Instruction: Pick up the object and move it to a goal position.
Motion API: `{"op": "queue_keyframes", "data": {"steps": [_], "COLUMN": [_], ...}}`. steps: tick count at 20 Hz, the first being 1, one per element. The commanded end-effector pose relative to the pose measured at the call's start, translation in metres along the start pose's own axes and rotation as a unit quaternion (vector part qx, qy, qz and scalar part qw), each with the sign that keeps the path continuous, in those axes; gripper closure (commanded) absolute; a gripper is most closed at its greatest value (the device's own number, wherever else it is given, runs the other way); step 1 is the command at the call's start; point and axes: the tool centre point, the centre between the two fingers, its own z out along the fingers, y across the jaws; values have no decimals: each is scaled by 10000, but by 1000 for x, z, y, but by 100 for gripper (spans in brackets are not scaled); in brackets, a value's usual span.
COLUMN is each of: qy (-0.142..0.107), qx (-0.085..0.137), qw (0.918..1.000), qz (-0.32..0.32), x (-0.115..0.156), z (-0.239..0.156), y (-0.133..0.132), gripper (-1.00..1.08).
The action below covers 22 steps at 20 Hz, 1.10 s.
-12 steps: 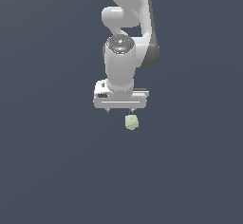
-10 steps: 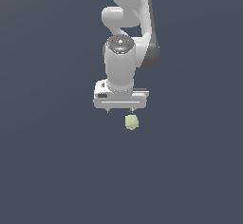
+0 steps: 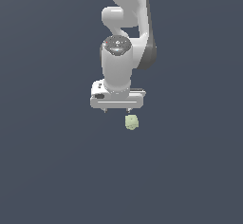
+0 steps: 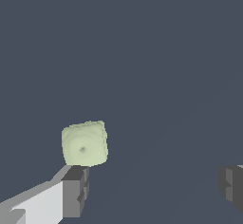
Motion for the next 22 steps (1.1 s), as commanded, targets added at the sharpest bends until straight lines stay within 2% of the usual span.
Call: {"op": "queue_keyframes", "data": {"steps": [1,10,22], "qy": [-4,-3,2], "qx": [-5,13,144], "qw": [10000,10000,9979], "qz": [-13,-97,-628], "x": [0,-1,-16], "z": [0,10,71], "y": [0,-9,-66], "gripper": [-92,-92,-92]}}
